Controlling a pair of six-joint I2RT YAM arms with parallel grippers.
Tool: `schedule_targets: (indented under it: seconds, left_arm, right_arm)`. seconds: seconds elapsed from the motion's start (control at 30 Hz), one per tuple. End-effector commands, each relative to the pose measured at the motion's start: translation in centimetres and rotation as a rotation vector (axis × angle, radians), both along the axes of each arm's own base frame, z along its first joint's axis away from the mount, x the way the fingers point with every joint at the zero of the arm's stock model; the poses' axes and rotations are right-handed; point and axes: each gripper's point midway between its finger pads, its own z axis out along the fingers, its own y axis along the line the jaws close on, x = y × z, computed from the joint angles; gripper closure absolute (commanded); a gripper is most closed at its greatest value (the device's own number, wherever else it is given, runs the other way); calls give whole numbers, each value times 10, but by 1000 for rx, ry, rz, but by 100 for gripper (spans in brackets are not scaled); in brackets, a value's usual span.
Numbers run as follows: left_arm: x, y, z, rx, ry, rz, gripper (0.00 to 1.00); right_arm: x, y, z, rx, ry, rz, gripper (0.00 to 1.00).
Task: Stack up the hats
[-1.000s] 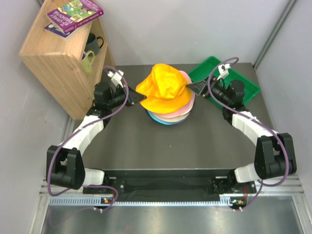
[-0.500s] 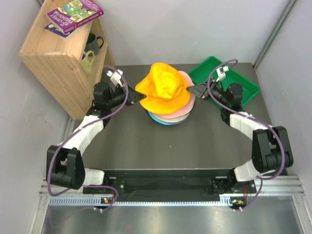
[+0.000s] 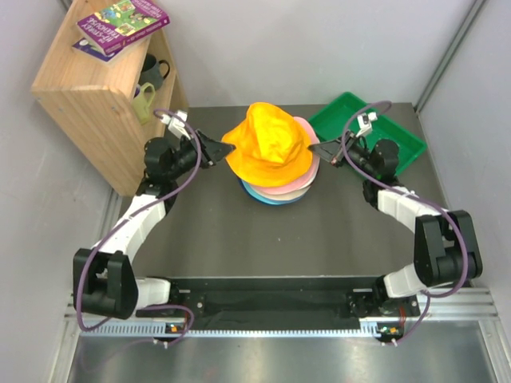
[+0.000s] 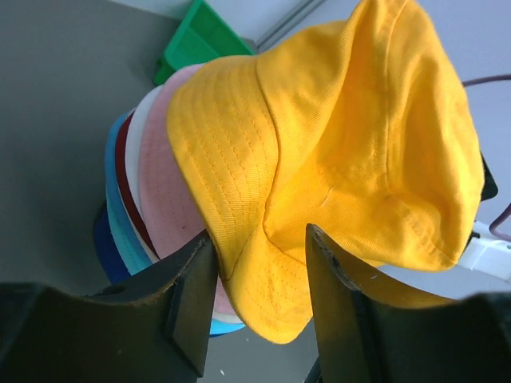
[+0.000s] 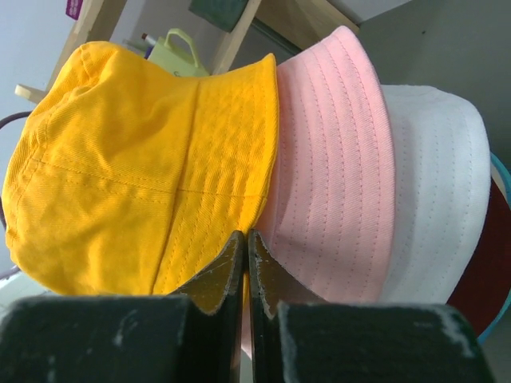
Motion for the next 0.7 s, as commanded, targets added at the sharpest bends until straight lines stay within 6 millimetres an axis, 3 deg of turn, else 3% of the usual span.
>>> schedule_targets:
  seconds: [0.0,0.1,0.13,0.3,0.37,0.5,0.67]
  left_arm:
    - [1,10,36,-72,-130,48,50]
    - [4,8,38,-90,-138,37,58]
    - [6,7,36,-95,-130,32,69]
    - [14,-1,42,-125,-146,-25,97]
    - [15,-4,52,-143,-173,-46,100]
    - [23,-6,50,-172,-169,-58,100]
    - [31,-12,40,-194,-153,-93,100]
  right_arm:
    - [-1,-8,14,-25,-58,-34,100]
    - [-1,-8,17,-27,-66,-36,100]
    - [-1,-8,20,-31,-75,-36,100]
    - [-9,-9,46,-29,-135,-38,100]
    - [-11,-13,56,-24,-156,-56,100]
    - [-18,-24,69,-15,-181,-103,100]
    - [-5,-41,50,-45,-130,-156,100]
